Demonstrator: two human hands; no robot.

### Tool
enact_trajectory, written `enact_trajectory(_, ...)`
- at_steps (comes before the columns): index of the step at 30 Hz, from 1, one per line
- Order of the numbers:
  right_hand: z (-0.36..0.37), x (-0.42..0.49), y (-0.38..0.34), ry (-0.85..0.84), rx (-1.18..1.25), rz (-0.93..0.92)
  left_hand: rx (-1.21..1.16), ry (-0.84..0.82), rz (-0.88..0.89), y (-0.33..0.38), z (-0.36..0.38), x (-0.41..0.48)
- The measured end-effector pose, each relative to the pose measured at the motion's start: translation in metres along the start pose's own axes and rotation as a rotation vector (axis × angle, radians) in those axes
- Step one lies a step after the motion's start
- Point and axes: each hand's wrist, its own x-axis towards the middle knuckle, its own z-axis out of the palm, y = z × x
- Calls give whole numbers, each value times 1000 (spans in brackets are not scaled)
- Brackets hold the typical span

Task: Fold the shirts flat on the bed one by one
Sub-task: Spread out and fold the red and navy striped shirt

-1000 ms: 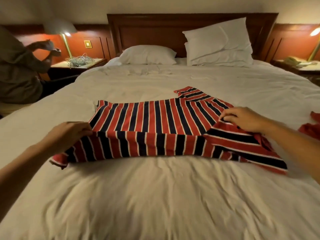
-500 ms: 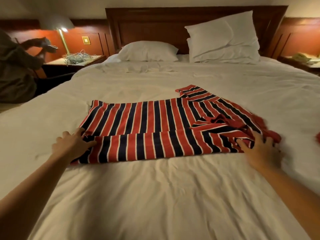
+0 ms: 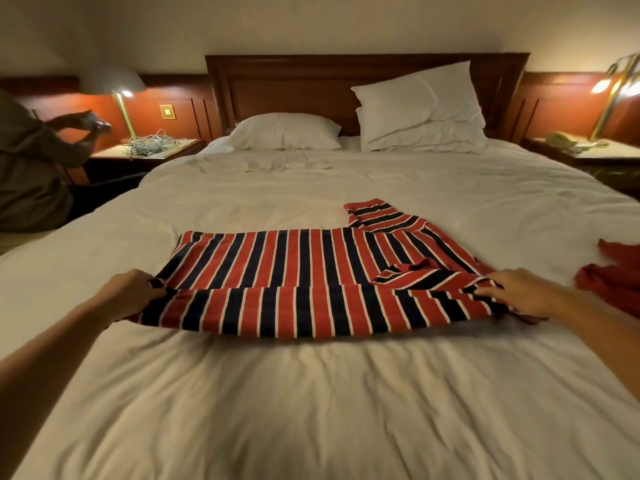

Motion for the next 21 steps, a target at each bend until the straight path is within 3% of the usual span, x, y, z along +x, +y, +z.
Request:
enact_trajectory(4, -14, -46, 2, -330, -288, 80, 277, -150, 31, -5, -27, -20)
enact_trajectory(7, 0, -80, -13, -422, -243, 193, 392, -105, 12, -10, -21, -40)
enact_trajectory(9, 15, -93, -20, -276, -77, 232, 445, -53, 3, -11, -10, -48)
enact_trajectory(13, 64, -99, -45, 220, -218, 152, 465, 110, 24, -20, 7, -58)
enact_trajectory(15, 86, -97, -70, 371, -238, 51, 447, 181, 69, -28, 10, -58)
enact_trajectory(17, 104, -89, -95, 384, -158, -58, 315, 184, 68, -35, 7, -55)
enact_trajectory(21, 129, -66, -145, 287, 41, -212, -119, -40, 5, -43, -11, -47)
